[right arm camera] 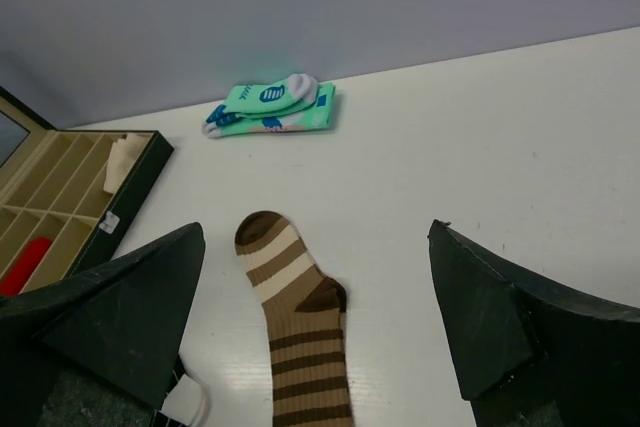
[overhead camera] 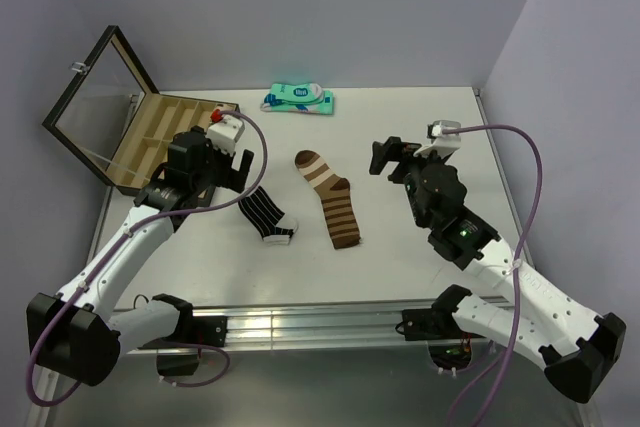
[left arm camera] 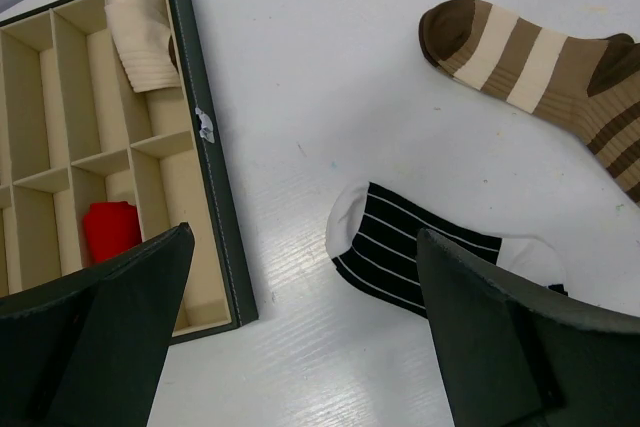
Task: Roll the socks
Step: Roll the sock at the center of the board.
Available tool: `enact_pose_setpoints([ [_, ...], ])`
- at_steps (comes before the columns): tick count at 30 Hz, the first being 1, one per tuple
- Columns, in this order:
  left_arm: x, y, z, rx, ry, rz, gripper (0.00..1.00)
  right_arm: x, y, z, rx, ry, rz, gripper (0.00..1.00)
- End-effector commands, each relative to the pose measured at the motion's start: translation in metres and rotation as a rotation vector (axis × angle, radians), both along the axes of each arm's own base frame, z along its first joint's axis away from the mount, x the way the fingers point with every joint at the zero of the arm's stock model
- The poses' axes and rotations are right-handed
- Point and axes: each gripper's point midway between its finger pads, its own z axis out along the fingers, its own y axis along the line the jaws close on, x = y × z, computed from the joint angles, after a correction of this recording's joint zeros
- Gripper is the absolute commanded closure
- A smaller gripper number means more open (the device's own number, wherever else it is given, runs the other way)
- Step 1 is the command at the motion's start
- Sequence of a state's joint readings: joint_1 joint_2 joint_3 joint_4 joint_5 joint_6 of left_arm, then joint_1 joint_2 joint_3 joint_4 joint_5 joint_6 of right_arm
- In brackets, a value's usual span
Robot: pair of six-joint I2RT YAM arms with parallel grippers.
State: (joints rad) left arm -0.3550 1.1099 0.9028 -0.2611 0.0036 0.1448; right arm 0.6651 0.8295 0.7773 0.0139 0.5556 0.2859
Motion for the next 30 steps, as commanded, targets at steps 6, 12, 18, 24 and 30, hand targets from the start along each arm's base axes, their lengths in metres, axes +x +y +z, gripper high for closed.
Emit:
enact_pose_setpoints([
  [6, -0.002, -0.004, 0.004, -0.012, -0.009, -0.02, 0.01, -0.004, -0.007, 0.015, 0.027, -0.051, -0.019, 0.0],
  [12, -0.002, -0.004, 0.004, -0.013, -0.01, -0.023, 0.0, -0.005, -0.005, 0.016, 0.018, -0.053, -0.005, 0.0],
  [18, -0.002, -0.004, 0.003, -0.009, -0.005, -0.03, 0.0, -0.002, 0.021, 0.012, -0.031, -0.023, 0.122, 0.05],
  [24, -0.012, -0.013, -0.018, 0.024, 0.045, -0.099, 0.1, 0.009, 0.05, -0.005, -0.051, 0.044, 0.213, 0.11],
  [30, -0.053, -0.04, -0.084, 0.222, 0.113, -0.342, 0.23, 0.012, 0.058, -0.01, -0.037, 0.058, 0.235, 0.11],
])
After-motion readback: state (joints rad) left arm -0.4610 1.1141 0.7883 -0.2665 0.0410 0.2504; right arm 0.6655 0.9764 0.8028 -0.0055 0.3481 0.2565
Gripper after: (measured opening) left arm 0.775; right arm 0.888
